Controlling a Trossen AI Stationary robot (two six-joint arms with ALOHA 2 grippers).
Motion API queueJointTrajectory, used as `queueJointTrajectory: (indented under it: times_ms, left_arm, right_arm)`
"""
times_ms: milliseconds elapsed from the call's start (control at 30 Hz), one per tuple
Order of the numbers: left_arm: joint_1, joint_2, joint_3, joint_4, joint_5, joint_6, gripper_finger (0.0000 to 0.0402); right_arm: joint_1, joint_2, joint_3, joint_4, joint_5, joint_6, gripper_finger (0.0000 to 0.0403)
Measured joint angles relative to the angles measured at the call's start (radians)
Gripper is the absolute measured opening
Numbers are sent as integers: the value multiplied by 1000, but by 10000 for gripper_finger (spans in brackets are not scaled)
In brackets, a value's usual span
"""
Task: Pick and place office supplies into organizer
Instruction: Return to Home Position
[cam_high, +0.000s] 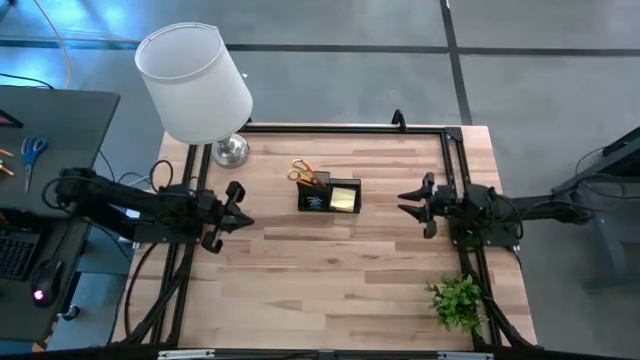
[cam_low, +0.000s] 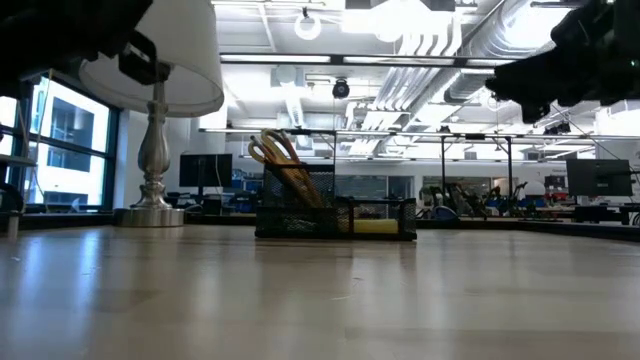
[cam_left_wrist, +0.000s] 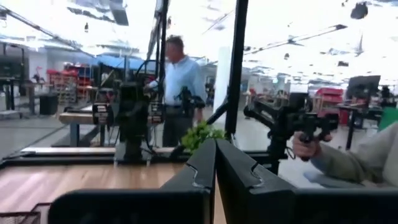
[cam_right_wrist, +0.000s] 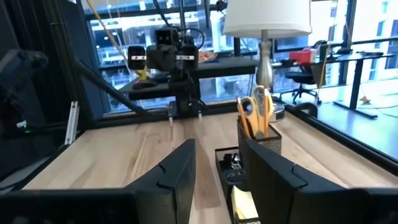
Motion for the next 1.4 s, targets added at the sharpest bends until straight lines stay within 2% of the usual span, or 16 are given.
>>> queueJointTrajectory:
  times_ms: [167,400,500,667,800,933,1100,1400]
  left_arm:
    - [5,-92,-1,-104,11,23,3]
    - [19,-230,-1,-263,-6,61,2]
    - [51,-313,-1,-360,-2,44,1]
    - [116,-457,0,-471,75,11,1]
    - [128,-532,-1,-590,117,-12,1]
    - [128,-538,-1,-592,88,-8,1]
    - [128,-538,-1,-542,109,2,1]
    - [127,-538,0,-667,113,44,3]
  right_arm:
    - [0,-105,-10,-116,-2,0,128]
    - [0,-203,-10,-143,-53,-26,128]
    - [0,-207,-7,-168,-53,-26,128]
    - [0,-207,3,-199,-48,-29,128]
    - [0,-207,-4,-232,-47,-25,128]
    - [0,-207,-4,-235,-27,-25,128]
    - [0,-207,-4,-236,-27,1,129]
    - [0,-207,-4,-239,-27,-13,129]
